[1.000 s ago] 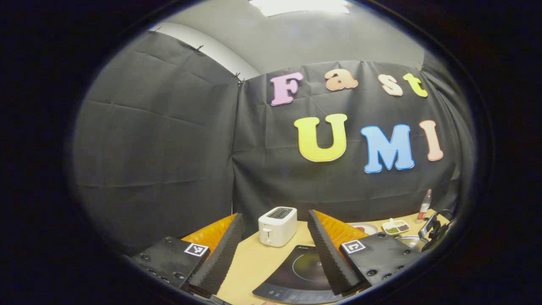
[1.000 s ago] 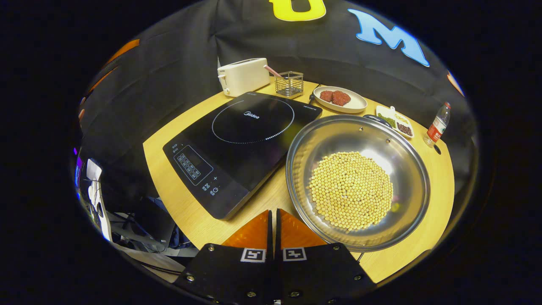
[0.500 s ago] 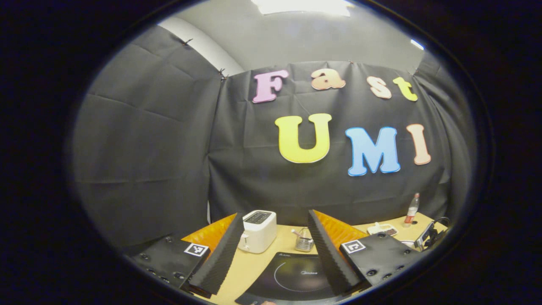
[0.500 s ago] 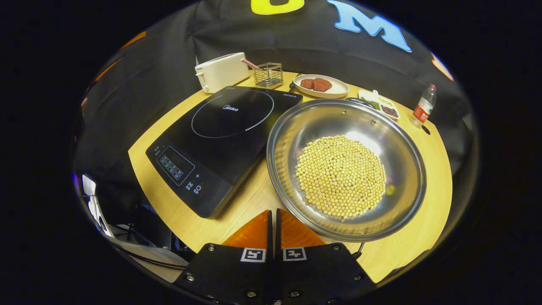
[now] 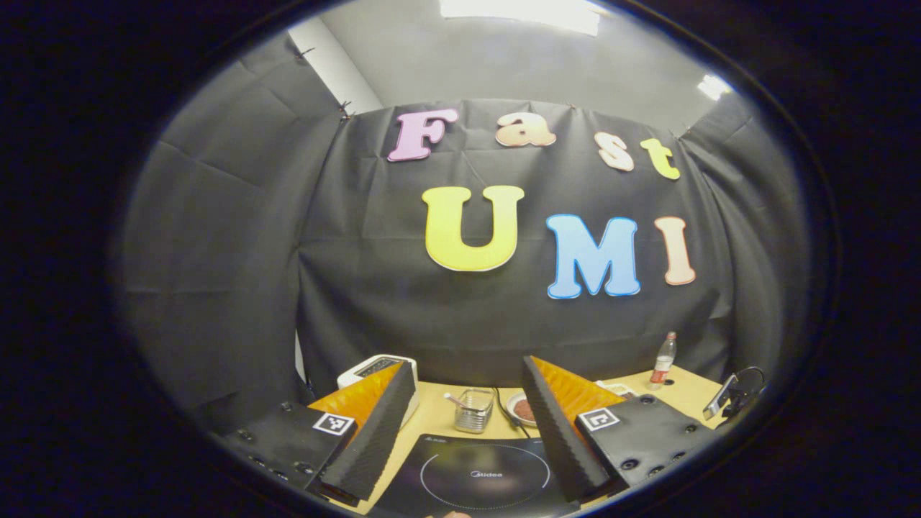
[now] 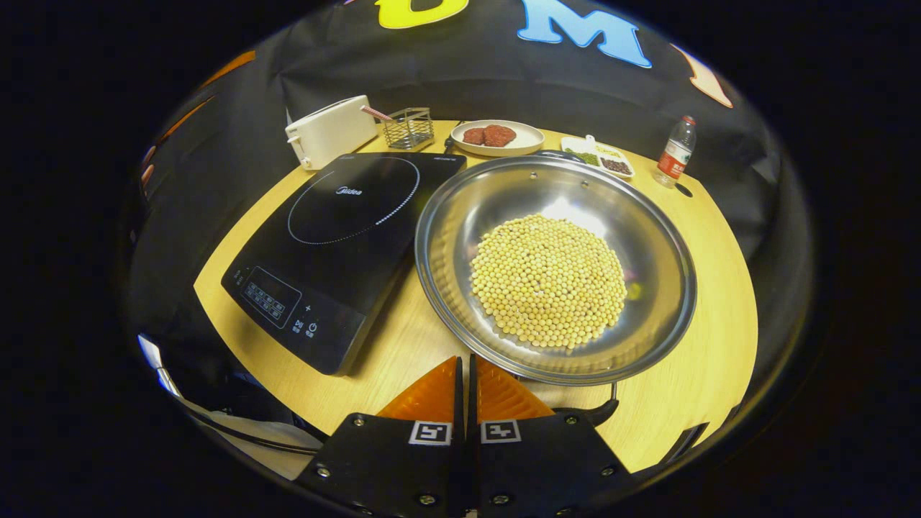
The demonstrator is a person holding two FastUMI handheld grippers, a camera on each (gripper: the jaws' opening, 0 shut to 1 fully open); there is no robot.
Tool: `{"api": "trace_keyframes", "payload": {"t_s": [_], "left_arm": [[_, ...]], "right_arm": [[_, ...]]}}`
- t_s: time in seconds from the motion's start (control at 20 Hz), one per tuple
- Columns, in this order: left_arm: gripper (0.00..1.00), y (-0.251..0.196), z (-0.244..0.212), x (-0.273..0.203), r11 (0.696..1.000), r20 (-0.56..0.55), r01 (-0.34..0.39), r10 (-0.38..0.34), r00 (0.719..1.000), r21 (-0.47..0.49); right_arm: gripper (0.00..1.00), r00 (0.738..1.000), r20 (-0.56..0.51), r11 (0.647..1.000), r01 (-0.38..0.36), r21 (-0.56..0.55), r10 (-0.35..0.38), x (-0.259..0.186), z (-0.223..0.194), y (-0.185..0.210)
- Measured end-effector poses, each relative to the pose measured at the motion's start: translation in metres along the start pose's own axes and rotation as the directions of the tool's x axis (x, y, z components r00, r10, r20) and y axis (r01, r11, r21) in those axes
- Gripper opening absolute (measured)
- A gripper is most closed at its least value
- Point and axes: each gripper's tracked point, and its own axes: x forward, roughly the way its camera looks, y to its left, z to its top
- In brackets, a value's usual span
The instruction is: First push the handle of the pot to place it horizontally, then grasp the pot with both hands and set it on the induction cooktop.
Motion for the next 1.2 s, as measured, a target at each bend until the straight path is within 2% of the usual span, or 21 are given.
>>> {"api": "trace_keyframes", "payload": {"t_s": [0.4,0.45,0.55,0.7,0.8,1.2], "left_arm": [[1.00,-0.029,-0.006,0.009,0.999,-0.009,0.041,-0.041,0.999,-0.003],[0.97,-0.034,-0.006,0.010,0.999,-0.011,0.040,-0.040,0.999,-0.005],[1.00,-0.045,-0.006,0.012,0.999,-0.012,0.037,-0.037,0.999,-0.003],[0.97,-0.065,-0.004,0.016,0.999,-0.011,0.038,-0.038,0.999,0.013],[1.00,-0.078,-0.001,0.019,0.999,-0.010,0.041,-0.041,0.999,0.020],[1.00,-0.130,-0.002,0.028,0.998,-0.018,0.051,-0.050,0.999,0.032]], "right_arm": [[0.01,0.998,-0.022,0.998,0.056,0.023,-0.055,-0.009,-0.010,-0.038],[0.01,0.998,-0.025,0.998,0.056,0.024,-0.055,-0.011,-0.011,-0.043],[0.01,0.998,-0.025,0.998,0.053,0.028,-0.052,-0.012,-0.013,-0.054],[0.01,0.998,-0.026,0.998,0.053,0.038,-0.052,-0.013,-0.015,-0.071],[0.01,0.998,-0.026,0.998,0.054,0.044,-0.053,-0.014,-0.015,-0.084],[0.01,0.997,-0.029,0.996,0.070,0.058,-0.068,-0.017,-0.017,-0.135]]}}
